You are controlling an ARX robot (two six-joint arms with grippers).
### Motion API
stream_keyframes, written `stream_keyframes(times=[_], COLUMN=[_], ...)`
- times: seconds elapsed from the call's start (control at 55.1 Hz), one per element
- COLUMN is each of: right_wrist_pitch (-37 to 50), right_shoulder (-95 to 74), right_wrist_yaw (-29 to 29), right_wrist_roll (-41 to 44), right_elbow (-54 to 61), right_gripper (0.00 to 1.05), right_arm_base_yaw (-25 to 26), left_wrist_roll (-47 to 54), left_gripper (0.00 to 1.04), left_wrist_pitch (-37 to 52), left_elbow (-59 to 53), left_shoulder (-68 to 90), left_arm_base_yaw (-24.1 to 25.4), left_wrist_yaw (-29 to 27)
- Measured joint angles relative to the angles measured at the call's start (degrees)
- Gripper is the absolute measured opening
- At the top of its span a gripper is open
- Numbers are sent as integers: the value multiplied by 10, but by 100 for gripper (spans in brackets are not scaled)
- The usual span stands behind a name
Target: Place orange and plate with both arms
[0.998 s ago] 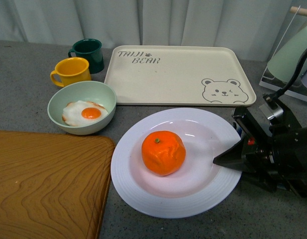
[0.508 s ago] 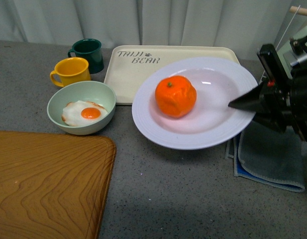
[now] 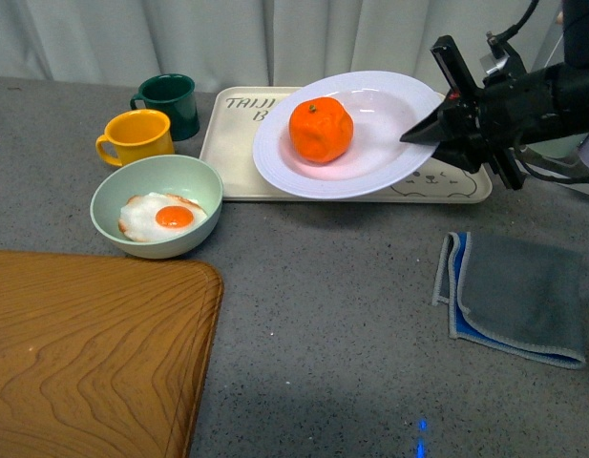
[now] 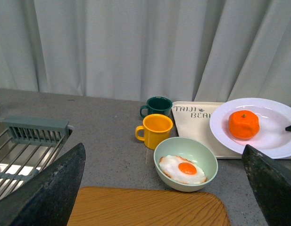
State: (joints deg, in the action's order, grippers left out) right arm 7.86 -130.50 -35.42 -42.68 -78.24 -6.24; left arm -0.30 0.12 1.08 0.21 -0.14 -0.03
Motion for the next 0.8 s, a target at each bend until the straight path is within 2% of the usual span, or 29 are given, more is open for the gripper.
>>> stream_keyframes(times=[0.399,0.472,0.562,0.707,0.798], right_wrist_pitch=[-122,-128,-117,-100,-84], right_shoulder=[-150,-154,-146,-98,-61], right_wrist_yaw=[26,35,78,150,160], right_wrist_roll=[10,26,56,155,207], right_elbow=[-256,-267,-257,-188,-141], right_gripper=[4,19,35,62,76], right_arm_base_yaw=[-29,-31,-31,-29,-27], left_wrist_roll=[0,0,0,0,0], left_gripper=[98,98,98,98,98], left_wrist_pitch=[0,0,0,0,0], left_elbow=[0,0,0,0,0], left_shoulder=[0,0,0,0,0], left_arm_base_yaw=[0,0,0,0,0], left_wrist_yaw=[0,0,0,0,0])
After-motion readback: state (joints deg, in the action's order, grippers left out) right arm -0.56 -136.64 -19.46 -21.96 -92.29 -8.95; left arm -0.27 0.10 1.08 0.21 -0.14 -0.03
